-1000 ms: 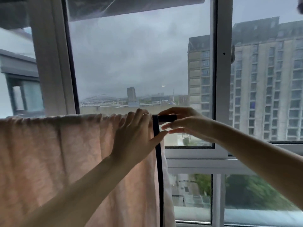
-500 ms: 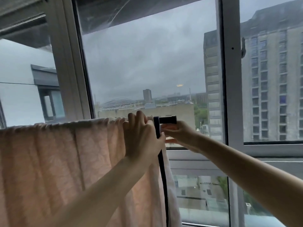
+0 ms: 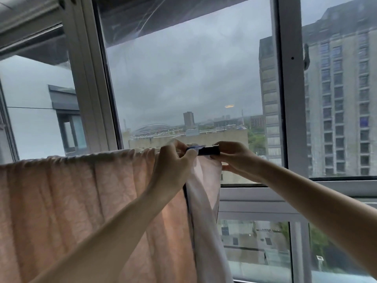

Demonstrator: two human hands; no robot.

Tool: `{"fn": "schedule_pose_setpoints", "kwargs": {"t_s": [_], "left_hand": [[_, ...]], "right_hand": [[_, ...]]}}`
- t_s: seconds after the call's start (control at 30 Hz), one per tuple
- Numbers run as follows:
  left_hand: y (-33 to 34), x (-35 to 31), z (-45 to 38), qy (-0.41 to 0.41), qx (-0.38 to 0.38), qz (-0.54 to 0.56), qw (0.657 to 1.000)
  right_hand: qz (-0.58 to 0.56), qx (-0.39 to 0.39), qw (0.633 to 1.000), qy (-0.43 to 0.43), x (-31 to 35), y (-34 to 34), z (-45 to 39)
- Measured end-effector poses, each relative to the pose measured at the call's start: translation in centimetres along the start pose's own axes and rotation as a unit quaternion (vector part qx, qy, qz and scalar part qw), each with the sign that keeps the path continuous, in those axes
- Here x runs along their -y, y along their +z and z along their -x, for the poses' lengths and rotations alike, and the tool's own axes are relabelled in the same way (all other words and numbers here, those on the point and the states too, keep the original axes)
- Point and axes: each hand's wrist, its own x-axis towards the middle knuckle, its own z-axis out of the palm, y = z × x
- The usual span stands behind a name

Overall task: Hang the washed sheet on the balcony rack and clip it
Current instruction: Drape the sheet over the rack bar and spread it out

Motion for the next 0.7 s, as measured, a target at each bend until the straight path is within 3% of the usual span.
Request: {"fn": "schedule_pose_setpoints", "kwargs": {"t_s": [0.1, 0.17, 0.3, 0.37, 0.53, 0.7], "left_hand": [[0.1, 0.0, -0.3, 0.022, -0.013, -0.021, 0.999], [0.0, 0.1, -0.5, 0.059, -0.033, -0.071, 0.995], [-0.3, 0.8, -0.8, 0.170, -0.099, -0.251, 0.948], [-0.5, 1.0, -1.0, 0.188, -0.120, -0.282, 0.933], [-0.4, 2.6, 0.4, 0.210, -0.123, -0.325, 0.914], [0.4, 4.3, 2.7, 0.197, -0.073, -0.294, 0.933]], "right_hand": [[0.075, -0.042, 0.995, -0.050, 0.4, -0.2, -0.2], [0.171, -0.106, 0.972, -0.120, 0.5, -0.5, -0.6], [0.239, -0.186, 0.920, -0.248, 0.2, -0.2, -1.1], [0.269, -0.198, 0.903, -0.270, 0.1, 0.0, -0.9], [0.295, -0.191, 0.904, -0.242, -1.6, 0.2, 0.5], [0.280, -0.166, 0.926, -0.192, -3.6, 0.9, 2.0]]}}
